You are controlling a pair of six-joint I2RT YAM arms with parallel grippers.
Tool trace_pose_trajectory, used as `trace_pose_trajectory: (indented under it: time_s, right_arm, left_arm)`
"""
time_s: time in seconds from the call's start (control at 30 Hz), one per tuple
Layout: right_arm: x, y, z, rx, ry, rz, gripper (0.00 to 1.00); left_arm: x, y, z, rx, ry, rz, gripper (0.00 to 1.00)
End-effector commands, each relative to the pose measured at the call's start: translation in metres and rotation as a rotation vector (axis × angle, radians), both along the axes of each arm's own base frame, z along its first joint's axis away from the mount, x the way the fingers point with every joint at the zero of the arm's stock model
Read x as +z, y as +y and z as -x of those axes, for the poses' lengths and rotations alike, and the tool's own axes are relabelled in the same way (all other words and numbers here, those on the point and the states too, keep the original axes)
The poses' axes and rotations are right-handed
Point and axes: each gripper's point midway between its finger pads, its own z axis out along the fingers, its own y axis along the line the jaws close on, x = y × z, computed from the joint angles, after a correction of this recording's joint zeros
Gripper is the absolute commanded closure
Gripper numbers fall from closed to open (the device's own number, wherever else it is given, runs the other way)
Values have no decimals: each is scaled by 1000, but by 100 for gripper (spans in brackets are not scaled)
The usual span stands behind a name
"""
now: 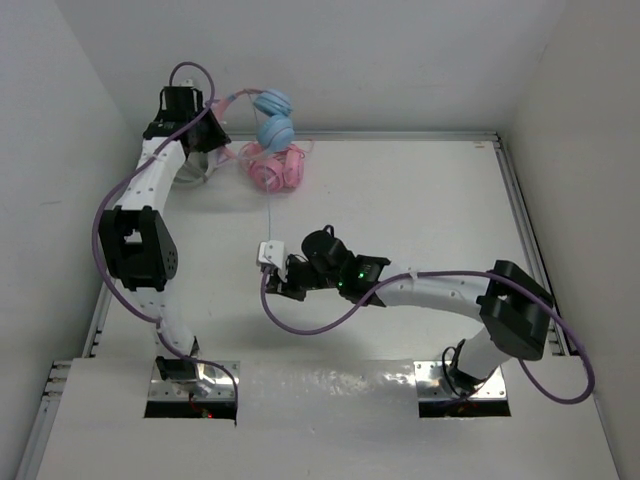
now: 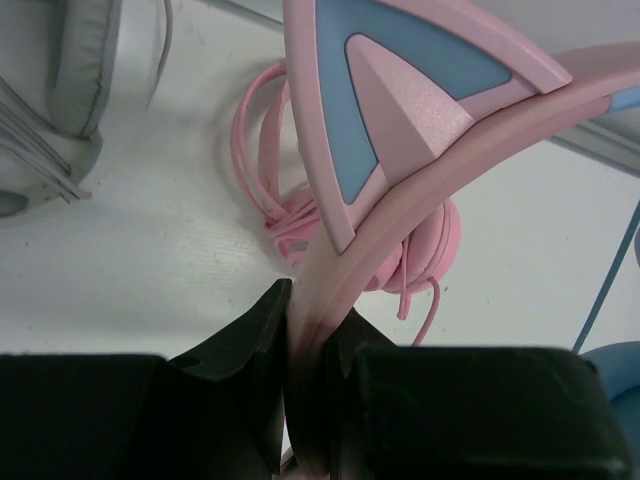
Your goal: Wrap the headphones
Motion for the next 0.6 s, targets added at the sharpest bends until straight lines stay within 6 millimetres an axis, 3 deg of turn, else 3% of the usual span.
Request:
trace_pose_trajectory:
  time_s: [0.0, 0.07, 0.13, 0.2, 0.23, 0.3, 0.4, 0.57]
  right_arm:
    - [-6, 2, -13, -19, -57, 63, 100]
    - [-26, -1, -27, -26, -25, 93, 100]
    - [-32, -1, -44, -39, 13, 68, 100]
    - [-48, 4, -45, -18, 26, 99, 100]
    - [-45, 11, -45, -5, 24, 96, 100]
    - [-53, 23, -35, 31, 45, 104, 100]
    - [-47, 37, -21, 81, 51, 86, 100]
    - [-21, 30, -6, 99, 30, 31, 100]
  left_arm:
    - [65, -21, -11, -74, -186, 107, 100]
    - [84, -27, -5, -93, -212, 145, 100]
    - [100, -29, 2, -102, -239, 153, 100]
    - [111, -29, 4, -93, -257, 160, 100]
    - [114, -29, 4, -86, -262, 164, 100]
    - [114, -27, 3, -77, -263, 164, 100]
    - [101, -27, -2, -70, -236, 167, 100]
    - [75, -11, -14, 1, -224, 98, 100]
